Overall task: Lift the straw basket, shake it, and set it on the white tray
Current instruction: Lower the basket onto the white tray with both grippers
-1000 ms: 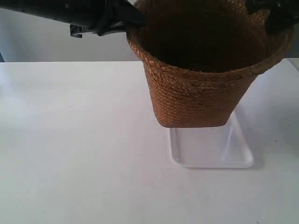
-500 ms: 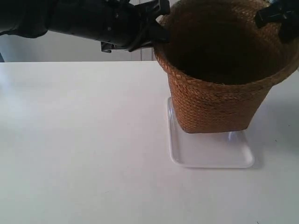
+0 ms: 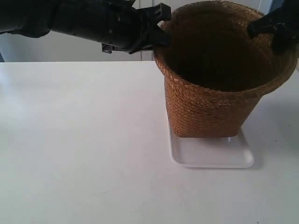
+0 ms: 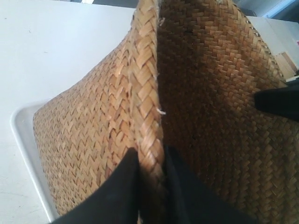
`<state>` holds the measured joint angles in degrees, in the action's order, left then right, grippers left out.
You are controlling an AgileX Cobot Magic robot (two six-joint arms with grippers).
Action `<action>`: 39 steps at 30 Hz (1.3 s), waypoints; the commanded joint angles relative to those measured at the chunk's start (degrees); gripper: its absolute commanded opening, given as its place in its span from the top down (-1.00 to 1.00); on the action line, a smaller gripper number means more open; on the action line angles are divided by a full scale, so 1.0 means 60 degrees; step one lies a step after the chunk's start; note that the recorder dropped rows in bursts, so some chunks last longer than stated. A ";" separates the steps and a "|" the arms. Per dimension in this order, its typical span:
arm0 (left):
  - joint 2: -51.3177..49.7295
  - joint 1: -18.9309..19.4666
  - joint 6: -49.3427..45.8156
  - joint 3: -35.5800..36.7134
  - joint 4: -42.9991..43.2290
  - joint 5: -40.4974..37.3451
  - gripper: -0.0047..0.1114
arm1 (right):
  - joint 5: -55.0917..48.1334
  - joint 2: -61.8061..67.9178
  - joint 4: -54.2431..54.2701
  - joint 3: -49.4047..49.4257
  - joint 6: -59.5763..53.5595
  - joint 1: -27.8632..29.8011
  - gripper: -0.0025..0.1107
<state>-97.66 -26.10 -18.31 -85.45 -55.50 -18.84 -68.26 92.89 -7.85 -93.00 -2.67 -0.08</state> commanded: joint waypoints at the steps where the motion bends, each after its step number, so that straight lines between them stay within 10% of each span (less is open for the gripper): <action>1: 0.0068 -0.0054 -0.0245 -0.0235 -0.0178 -0.0063 0.92 | -0.0284 0.0105 -0.0171 -0.0034 -0.0226 0.0026 0.96; 39: -0.0507 -0.0054 -0.0243 -0.0443 0.0253 -0.0142 0.92 | -0.0241 0.0273 -0.0233 -0.0012 -0.0014 0.0026 0.96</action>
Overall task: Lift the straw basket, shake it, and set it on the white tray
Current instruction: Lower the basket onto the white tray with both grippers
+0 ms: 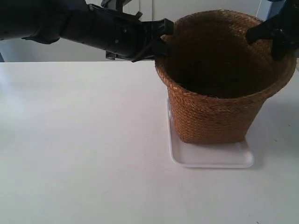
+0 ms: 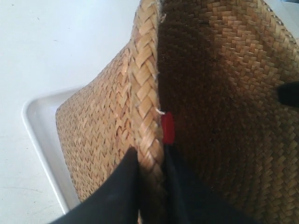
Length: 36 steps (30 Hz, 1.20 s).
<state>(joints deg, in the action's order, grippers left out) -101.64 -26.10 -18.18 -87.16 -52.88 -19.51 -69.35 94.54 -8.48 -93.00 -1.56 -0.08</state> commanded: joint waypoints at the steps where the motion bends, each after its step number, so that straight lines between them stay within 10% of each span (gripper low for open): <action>1: 0.0157 -0.0054 -0.0265 -0.0159 -0.0182 -0.0031 0.92 | 0.0051 0.0010 -0.0129 0.0027 -0.0199 0.0026 0.96; 18: 0.0157 -0.0054 -0.0284 -0.0159 0.0302 -0.0010 0.91 | 0.0519 0.0192 -0.0090 0.0090 -0.0158 0.0026 0.78; 25: 0.0157 -0.0054 -0.0360 -0.0159 0.0424 -0.0008 0.28 | 0.0578 0.0192 -0.0090 0.0090 -0.0089 0.0014 0.10; 36: 0.0176 -0.0054 -0.0360 -0.0159 0.0283 -0.0044 -0.10 | 0.0540 0.0172 -0.0090 0.0090 -0.0089 0.0014 -0.15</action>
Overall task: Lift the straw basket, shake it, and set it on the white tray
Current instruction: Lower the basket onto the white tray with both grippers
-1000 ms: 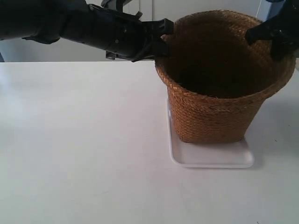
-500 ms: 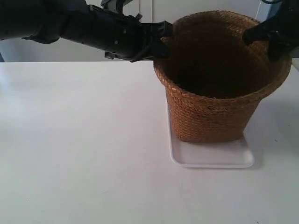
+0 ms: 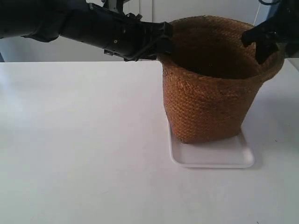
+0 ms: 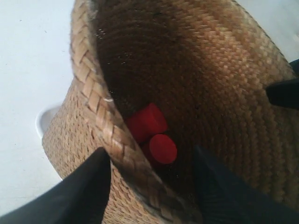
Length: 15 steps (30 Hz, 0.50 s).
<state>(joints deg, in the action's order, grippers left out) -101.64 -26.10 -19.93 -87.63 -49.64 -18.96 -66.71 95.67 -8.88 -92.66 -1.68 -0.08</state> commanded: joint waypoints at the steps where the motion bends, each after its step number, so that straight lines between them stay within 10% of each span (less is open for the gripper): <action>1: 0.0175 -0.0054 -0.0068 -0.0081 -0.0303 -0.0136 -0.11 | 0.0100 -0.0053 -0.0022 0.0035 -0.0070 0.0014 -0.18; 15: 0.0175 0.0380 -0.0085 -0.0172 -0.0353 -0.0648 -0.12 | 0.0160 -0.0372 -0.0130 0.0035 -0.0070 0.0014 -0.19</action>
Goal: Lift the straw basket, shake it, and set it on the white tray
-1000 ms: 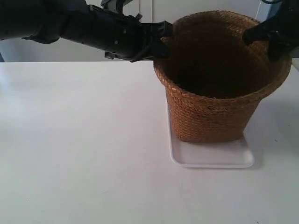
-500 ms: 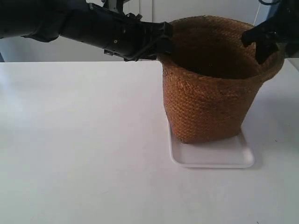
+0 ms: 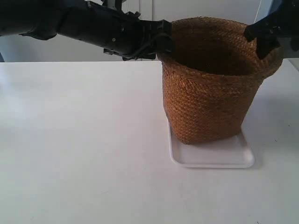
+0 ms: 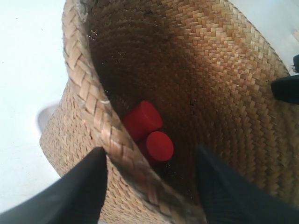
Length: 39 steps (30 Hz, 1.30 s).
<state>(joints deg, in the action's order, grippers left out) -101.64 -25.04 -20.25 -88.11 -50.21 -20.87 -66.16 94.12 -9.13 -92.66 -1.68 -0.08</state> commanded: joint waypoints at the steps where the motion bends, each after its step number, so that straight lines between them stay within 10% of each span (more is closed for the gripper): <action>1: 0.0175 0.0272 -0.0032 -0.0092 -0.0258 -0.0431 -0.12 | 0.0068 -0.0137 -0.0089 0.0035 -0.0070 0.0014 -0.19; 32: 0.1611 0.1298 -0.0055 -0.0113 0.0308 -0.1393 -0.12 | 0.0769 0.0575 -0.0651 0.0035 0.1643 0.0026 -0.19; 39: 0.1711 0.1298 -0.0055 -0.0113 0.0356 -0.1424 -0.12 | 0.0097 0.0785 -0.0692 0.0035 0.1854 0.0026 0.41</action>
<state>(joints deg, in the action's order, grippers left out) -92.25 -17.38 -20.25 -88.46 -47.99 -28.80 -63.80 98.93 -12.93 -92.66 8.94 -0.08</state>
